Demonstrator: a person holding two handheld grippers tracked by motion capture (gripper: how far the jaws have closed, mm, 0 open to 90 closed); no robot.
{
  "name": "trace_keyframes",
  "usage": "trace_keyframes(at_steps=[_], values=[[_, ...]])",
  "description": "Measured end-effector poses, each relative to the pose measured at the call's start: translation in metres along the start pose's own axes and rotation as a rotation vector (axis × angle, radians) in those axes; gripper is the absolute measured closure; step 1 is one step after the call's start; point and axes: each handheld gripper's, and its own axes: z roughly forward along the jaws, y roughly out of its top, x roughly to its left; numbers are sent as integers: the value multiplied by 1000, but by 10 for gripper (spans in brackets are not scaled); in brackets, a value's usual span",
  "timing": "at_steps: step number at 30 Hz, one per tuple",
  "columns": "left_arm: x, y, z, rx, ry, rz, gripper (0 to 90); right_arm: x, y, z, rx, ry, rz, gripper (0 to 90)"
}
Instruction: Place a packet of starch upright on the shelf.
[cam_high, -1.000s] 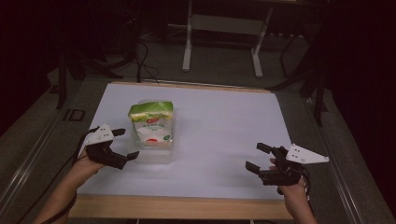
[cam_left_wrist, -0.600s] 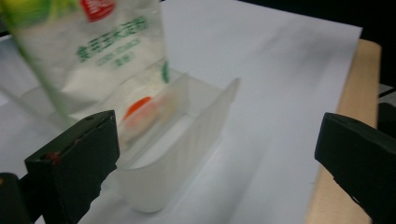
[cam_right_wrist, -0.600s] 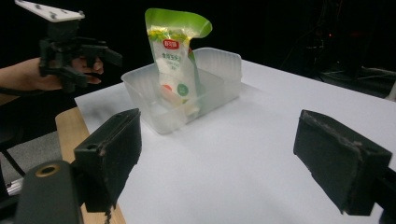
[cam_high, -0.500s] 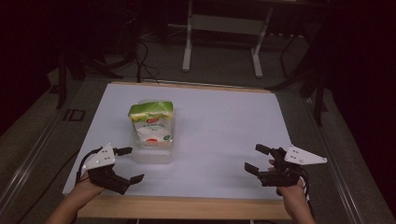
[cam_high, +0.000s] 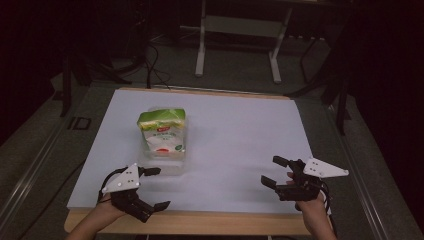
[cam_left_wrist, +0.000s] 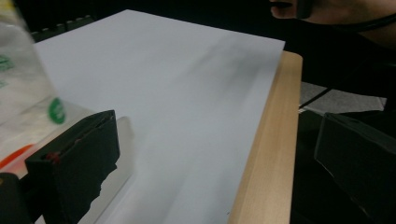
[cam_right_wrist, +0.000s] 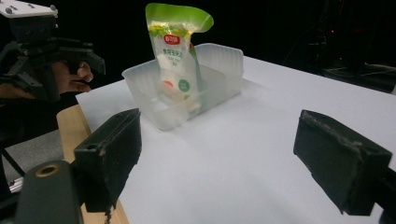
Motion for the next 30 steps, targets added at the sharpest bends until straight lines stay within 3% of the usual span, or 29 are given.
trace_keyframes(at_steps=[6,20,30], values=[[-1,1,13,-5,-30,-8,2,0,-6,4,14,2,3,151],[-6,9,50,-10,-95,9,3,5,-18,18,67,-6,-41,151],[-5,9,65,-9,-97,17,3,2,-26,22,70,-10,-43,151]])
